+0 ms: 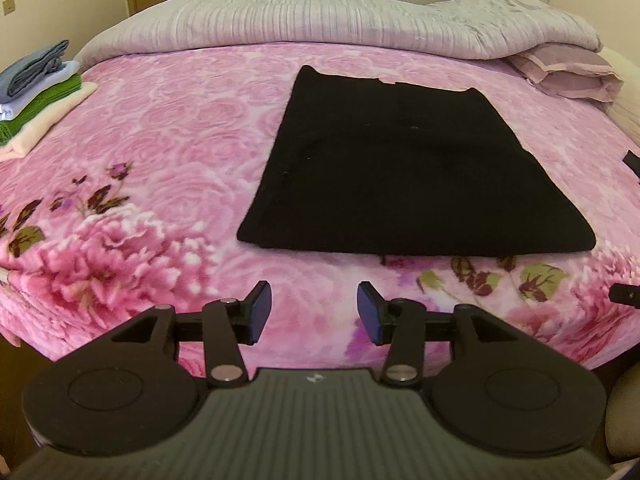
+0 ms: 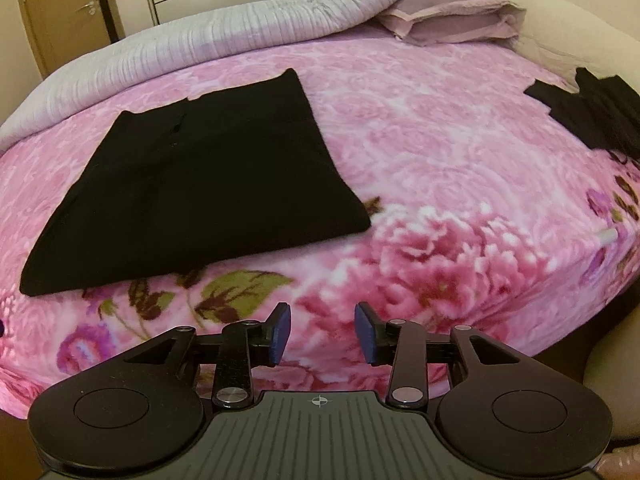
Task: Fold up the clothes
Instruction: 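Move both grippers to the skirt's folded edge and close them on it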
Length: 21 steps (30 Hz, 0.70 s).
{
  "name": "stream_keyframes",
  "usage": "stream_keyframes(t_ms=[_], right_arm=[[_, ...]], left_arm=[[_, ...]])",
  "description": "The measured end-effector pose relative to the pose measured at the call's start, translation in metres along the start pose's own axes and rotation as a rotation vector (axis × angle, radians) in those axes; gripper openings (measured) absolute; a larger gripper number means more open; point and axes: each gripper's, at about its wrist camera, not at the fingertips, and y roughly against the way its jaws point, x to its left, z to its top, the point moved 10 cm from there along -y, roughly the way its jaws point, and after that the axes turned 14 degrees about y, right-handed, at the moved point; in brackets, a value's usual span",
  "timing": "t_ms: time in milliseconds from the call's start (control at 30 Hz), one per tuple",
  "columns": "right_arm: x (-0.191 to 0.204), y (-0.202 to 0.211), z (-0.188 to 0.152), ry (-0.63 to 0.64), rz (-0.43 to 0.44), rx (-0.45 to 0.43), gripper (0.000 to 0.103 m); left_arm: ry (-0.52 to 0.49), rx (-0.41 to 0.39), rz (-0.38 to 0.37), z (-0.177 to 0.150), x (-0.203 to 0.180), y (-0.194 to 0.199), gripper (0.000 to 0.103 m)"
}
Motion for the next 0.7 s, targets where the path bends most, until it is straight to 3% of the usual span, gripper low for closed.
stream_keyframes(t_ms=[200, 333, 533, 700], right_arm=[[0.004, -0.007, 0.002, 0.011, 0.004, 0.004, 0.043], [0.002, -0.016, -0.001, -0.008, 0.015, 0.02, 0.044], [-0.015, -0.03, -0.003, -0.17, 0.099, -0.001, 0.048], [-0.032, -0.048, 0.001, -0.435, 0.275, -0.027, 0.053]], left_arm=[[-0.007, 0.003, 0.001, 0.001, -0.003, -0.007, 0.044], [0.028, 0.015, -0.058, 0.0, 0.0, -0.015, 0.045], [0.293, 0.061, -0.199, 0.001, 0.037, -0.037, 0.05], [0.484, 0.079, -0.252, 0.009, 0.063, -0.057, 0.053]])
